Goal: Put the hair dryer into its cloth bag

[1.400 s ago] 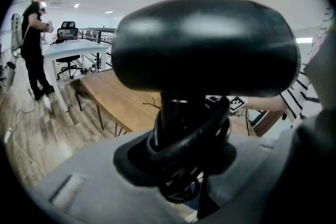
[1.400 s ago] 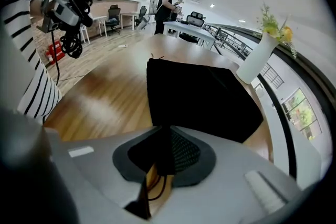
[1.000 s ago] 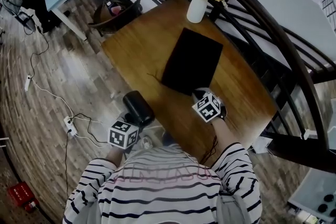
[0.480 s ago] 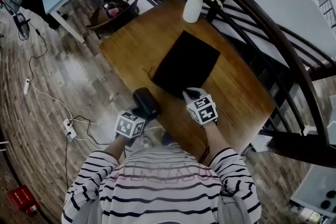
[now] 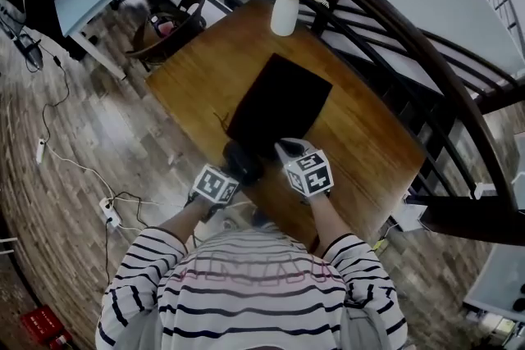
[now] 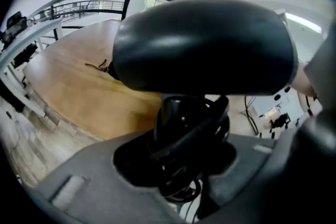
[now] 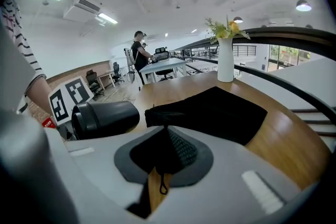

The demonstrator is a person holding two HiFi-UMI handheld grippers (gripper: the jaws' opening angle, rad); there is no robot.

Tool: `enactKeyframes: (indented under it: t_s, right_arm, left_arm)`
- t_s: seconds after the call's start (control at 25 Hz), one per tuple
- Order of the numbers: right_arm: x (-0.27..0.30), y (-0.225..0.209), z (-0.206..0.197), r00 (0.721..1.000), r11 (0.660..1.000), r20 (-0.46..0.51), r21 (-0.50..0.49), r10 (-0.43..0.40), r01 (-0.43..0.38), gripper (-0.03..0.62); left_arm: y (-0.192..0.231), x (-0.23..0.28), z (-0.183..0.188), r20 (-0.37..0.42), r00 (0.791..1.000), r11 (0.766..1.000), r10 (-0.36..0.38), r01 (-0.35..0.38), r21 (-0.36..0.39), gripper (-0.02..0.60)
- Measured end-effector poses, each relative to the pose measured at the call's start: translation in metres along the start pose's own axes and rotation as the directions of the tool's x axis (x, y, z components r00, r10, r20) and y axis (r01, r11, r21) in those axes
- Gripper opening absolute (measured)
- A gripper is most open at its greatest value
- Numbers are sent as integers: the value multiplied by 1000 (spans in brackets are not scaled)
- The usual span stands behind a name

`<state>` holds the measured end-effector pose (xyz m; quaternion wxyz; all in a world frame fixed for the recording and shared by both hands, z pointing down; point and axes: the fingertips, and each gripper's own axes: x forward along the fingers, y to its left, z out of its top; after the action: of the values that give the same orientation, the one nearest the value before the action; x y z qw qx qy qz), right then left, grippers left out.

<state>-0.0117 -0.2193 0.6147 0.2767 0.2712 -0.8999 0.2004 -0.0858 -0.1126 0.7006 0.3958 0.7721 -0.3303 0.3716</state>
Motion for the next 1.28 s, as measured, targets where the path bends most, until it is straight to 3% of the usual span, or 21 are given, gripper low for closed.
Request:
enactKeyframes:
  t_s: [0.32, 0.4, 0.52, 0.76, 0.96, 1.16, 1.28]
  right_arm:
    - [-13, 8, 3, 999, 999, 43, 31, 25, -26, 14]
    - [-14, 11, 2, 999, 999, 45, 30, 27, -28, 14]
    - [-14, 11, 3, 998, 999, 56, 39, 21, -23, 14]
    - [-26, 9, 15, 994, 998, 110, 58, 28, -34, 12]
    - [-31, 19, 14, 991, 997, 124, 61, 44, -52, 12]
    - [-34, 23, 9, 990, 996, 139, 79, 36, -48, 11]
    - [-41, 25, 10, 986, 995, 160, 81, 44, -57, 12]
  left_arm:
    - [-6, 7, 2, -156, 988, 988, 7, 16, 151, 180]
    - [-3, 7, 4, -199, 979, 979, 36, 5, 202, 181]
    - [5, 8, -1, -284, 956, 976, 71, -8, 218, 181]
    - [8, 17, 11, -293, 948, 950, 120, -24, 311, 181]
    - [15, 18, 10, -310, 944, 970, 112, -36, 241, 181]
    - [22, 13, 24, -284, 951, 973, 125, -62, 221, 181]
    - [25, 13, 23, -304, 943, 978, 133, -75, 196, 181]
